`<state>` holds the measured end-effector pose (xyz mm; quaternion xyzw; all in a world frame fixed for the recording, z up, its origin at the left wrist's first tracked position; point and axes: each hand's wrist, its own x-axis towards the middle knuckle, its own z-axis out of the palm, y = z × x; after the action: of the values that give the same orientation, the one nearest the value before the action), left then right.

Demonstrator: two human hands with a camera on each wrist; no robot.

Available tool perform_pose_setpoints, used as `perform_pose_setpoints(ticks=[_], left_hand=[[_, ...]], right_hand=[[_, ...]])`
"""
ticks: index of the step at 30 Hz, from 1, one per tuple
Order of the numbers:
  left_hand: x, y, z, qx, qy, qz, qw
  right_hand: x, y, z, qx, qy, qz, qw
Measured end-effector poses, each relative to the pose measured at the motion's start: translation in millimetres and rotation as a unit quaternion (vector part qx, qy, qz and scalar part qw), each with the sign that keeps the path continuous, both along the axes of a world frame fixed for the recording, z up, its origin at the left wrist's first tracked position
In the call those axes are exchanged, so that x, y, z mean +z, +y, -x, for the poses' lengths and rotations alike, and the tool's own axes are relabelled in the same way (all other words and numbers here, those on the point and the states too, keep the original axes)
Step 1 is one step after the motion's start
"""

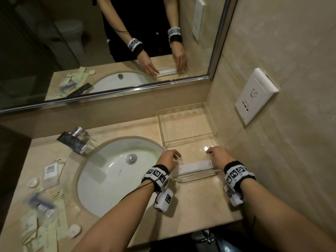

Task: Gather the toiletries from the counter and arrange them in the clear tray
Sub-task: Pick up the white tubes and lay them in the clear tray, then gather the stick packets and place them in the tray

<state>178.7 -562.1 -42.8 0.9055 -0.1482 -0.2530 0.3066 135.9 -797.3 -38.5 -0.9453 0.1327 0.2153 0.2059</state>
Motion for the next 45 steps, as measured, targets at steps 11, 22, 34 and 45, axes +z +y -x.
perform_pose_setpoints(ticks=[11,22,34,45], left_hand=[[50.2,128.5,19.6,0.251,-0.016,0.099,0.963],[61.4,306.0,121.0,0.478,-0.030,0.059,0.876],[14.9,464.7,152.5,0.579,0.034,0.034,0.814],[-24.0,510.4,147.1,0.594,0.085,-0.039,0.799]], right_hand=[[69.7,133.4,-56.2,0.108,-0.146,-0.186,0.966],[75.3,341.2,-49.2,0.331,-0.047,-0.250,0.909],[40.4,511.8,-23.6,0.341,0.030,-0.221,0.913],[-21.1,587.9,-2.4,0.241,0.086,-0.138,0.957]])
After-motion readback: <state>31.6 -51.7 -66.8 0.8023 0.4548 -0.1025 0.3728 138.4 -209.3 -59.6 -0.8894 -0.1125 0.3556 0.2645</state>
